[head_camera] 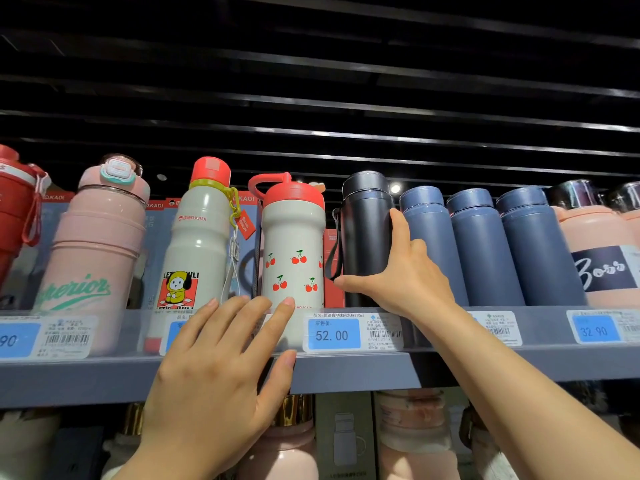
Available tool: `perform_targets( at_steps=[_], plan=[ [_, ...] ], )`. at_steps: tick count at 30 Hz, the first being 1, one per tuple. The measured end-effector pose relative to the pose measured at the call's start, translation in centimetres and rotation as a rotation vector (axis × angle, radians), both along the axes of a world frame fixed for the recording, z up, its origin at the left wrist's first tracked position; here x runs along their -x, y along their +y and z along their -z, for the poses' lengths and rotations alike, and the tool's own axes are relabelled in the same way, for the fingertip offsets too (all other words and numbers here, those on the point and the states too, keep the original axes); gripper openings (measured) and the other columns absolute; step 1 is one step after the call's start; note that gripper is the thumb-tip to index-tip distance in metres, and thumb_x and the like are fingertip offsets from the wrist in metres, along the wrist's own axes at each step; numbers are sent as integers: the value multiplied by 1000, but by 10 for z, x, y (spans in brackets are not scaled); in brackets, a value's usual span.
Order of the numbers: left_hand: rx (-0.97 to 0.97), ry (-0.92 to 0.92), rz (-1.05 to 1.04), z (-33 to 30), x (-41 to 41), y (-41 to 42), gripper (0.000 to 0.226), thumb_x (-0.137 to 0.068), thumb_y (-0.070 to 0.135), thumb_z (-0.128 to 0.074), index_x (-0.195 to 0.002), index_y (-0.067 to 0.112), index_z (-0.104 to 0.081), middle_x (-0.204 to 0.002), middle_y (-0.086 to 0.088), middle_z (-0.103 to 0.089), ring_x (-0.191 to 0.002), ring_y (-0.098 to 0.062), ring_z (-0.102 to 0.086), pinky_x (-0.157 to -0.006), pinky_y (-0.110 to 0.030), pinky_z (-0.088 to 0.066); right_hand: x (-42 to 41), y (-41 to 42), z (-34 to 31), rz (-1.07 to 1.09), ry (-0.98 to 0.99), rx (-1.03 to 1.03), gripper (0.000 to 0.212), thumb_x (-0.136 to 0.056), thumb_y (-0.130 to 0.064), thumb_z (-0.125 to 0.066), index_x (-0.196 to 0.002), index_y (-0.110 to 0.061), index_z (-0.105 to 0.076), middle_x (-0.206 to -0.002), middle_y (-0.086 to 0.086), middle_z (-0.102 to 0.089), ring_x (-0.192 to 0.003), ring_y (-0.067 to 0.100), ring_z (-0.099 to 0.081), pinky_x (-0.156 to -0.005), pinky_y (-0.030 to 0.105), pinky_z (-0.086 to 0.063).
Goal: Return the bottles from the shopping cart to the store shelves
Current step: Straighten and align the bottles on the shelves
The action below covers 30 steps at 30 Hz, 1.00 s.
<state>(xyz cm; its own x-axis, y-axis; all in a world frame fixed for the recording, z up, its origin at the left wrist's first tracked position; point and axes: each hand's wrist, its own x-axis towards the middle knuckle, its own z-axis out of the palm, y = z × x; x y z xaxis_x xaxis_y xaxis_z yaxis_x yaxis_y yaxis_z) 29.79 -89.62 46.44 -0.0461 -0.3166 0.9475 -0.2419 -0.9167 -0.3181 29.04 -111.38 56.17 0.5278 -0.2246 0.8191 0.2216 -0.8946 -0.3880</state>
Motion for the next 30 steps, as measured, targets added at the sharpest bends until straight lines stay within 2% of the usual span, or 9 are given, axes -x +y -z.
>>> perform_targets(
  at_steps=[5,9,13,15,18,21,24,27,30],
  plan=[
    [-4,0,1,1,-1,0,54,-98,45,-26,-130,18,-61,-116,-4,-66,-105,-27,-62,-101,-42,-35,-3,-3,-2,-68,-29,-42,122,-66,-48,-79,-148,-40,11,-133,11,-40,-112,33,-52,-89,39,-46],
    [-1,2,5,0,-1,0,55,-98,45,-26,-130,18,-61,-115,-4,-66,-105,-27,-62,-101,-41,-35,-2,-8,-1,-207,-89,-112,100,-71,-36,-61,-147,-44,5,-127,8,-49,-113,30,-51,-95,44,-46],
    [3,3,6,0,0,0,55,-98,46,-25,-129,18,-61,-115,-5,-66,-105,-27,-62,-101,-41,-35,-4,-2,3,4,-159,39,101,-77,-53,-64,-151,-33,2,-146,4,-27,-134,27,-26,-97,45,-39],
    [5,2,7,0,-1,-1,56,-98,45,-25,-129,18,-62,-116,-5,-66,-105,-27,-62,-101,-41,-35,-2,0,3,47,-129,20,116,-69,-60,-73,-150,-34,4,-142,3,-24,-131,27,-27,-88,40,-41],
    [7,9,3,0,0,-1,58,-99,46,-21,-129,17,-62,-116,-5,-67,-106,-27,-62,-100,-41,-34,-2,-1,2,19,-96,-11,123,-64,-52,-82,-150,-36,6,-135,5,-28,-121,31,-39,-86,39,-41],
    [5,12,2,0,0,-1,58,-99,47,-21,-129,17,-61,-116,-6,-67,-107,-27,-60,-100,-40,-34,1,-5,2,-119,-105,-32,109,-73,-35,-74,-150,-39,5,-136,5,-31,-110,30,-47,-84,35,-40],
    [6,18,1,0,0,-1,59,-100,47,-20,-130,17,-61,-117,-6,-67,-107,-27,-61,-101,-41,-34,3,-9,2,-247,-135,-81,96,-79,-28,-62,-150,-41,2,-148,2,-28,-127,25,-41,-95,36,-38],
    [9,27,4,1,0,-1,59,-100,47,-20,-129,17,-62,-117,-6,-67,-107,-28,-62,-100,-41,-34,3,-3,5,-151,-129,-20,100,-76,-44,-66,-149,-41,3,-146,4,-31,-130,27,-40,-98,43,-41],
    [8,28,5,0,0,-1,59,-99,47,-21,-128,17,-62,-117,-6,-67,-107,-27,-62,-100,-41,-34,3,2,4,-66,-41,-21,124,-63,-60,-78,-148,-41,10,-140,7,-32,-120,32,-48,-84,40,-43]
  ],
)
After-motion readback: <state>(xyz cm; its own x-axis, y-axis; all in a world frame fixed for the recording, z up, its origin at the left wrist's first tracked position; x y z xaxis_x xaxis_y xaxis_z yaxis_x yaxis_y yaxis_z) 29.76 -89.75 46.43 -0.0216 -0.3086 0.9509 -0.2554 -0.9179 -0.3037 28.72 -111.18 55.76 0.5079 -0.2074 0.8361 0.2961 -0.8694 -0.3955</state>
